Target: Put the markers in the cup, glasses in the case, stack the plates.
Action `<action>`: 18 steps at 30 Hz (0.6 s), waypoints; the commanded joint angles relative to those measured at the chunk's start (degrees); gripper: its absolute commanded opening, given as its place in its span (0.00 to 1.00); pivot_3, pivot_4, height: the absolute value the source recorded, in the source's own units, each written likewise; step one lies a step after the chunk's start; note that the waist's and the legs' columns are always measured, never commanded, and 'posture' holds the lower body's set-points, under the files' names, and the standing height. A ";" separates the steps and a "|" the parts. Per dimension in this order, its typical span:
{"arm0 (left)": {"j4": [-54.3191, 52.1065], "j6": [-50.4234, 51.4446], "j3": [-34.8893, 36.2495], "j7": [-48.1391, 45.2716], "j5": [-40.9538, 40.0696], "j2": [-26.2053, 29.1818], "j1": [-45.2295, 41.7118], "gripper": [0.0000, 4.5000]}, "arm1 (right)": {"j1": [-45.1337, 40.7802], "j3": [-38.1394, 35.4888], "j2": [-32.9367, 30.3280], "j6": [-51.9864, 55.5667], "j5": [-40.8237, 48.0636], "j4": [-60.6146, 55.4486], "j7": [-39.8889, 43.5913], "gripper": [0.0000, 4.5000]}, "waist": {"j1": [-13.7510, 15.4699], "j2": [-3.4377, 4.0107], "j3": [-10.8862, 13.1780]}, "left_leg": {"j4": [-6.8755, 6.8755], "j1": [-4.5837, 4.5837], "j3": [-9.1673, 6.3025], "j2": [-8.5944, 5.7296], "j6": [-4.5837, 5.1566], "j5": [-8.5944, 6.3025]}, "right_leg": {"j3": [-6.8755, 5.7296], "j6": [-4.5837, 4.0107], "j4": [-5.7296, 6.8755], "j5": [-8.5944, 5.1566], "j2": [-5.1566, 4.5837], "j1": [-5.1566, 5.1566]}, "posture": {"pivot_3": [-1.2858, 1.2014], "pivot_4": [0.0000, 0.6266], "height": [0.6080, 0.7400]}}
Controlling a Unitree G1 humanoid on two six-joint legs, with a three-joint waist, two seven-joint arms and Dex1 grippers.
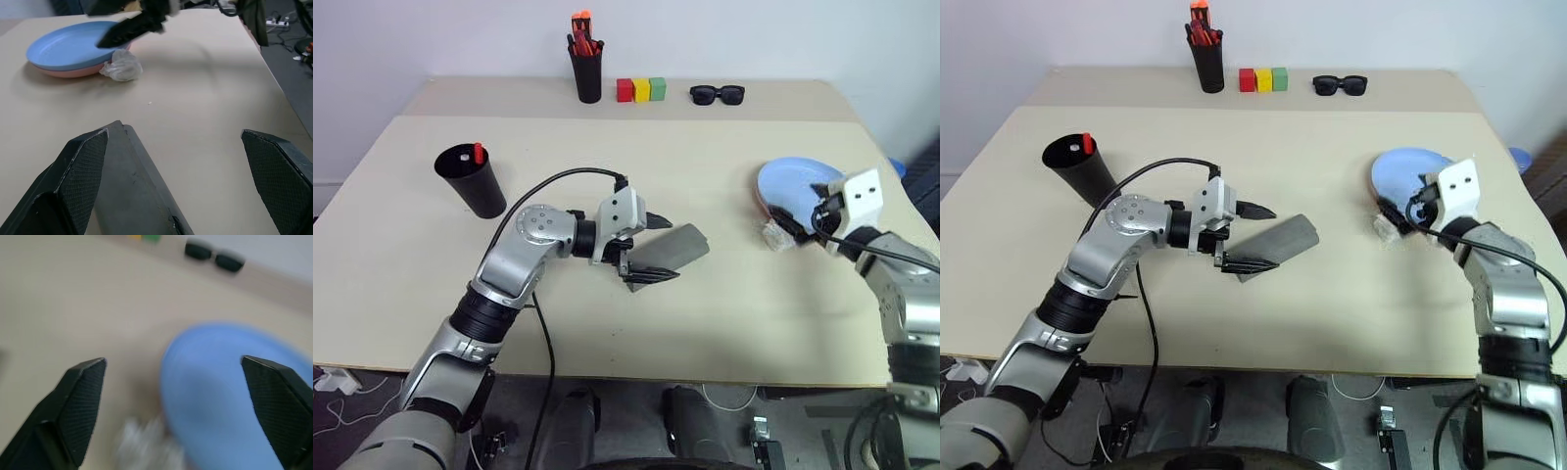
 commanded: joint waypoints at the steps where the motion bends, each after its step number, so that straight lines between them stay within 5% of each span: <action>1: -0.06 -1.67 0.88 -0.39 -0.18 -0.41 -1.62 1.00 | 3.43 -2.98 -1.20 4.89 2.94 -7.30 0.03 0.99 | -0.20 0.00 0.00 | 0.00 0.00 0.00 0.00 0.01 0.00 | 0.00 0.00 0.00 0.00 0.00 0.00 | 0.52 0.24 1.00; 18: 0.54 -2.17 0.97 -0.29 0.11 -0.74 -2.05 1.00 | 6.09 -0.56 0.41 8.49 2.60 -7.77 -1.94 0.99 | -0.16 0.00 0.00 | 0.01 0.01 0.03 0.01 0.02 -0.01 | 0.01 -0.01 -0.02 0.00 0.00 0.00 | 0.52 0.24 1.00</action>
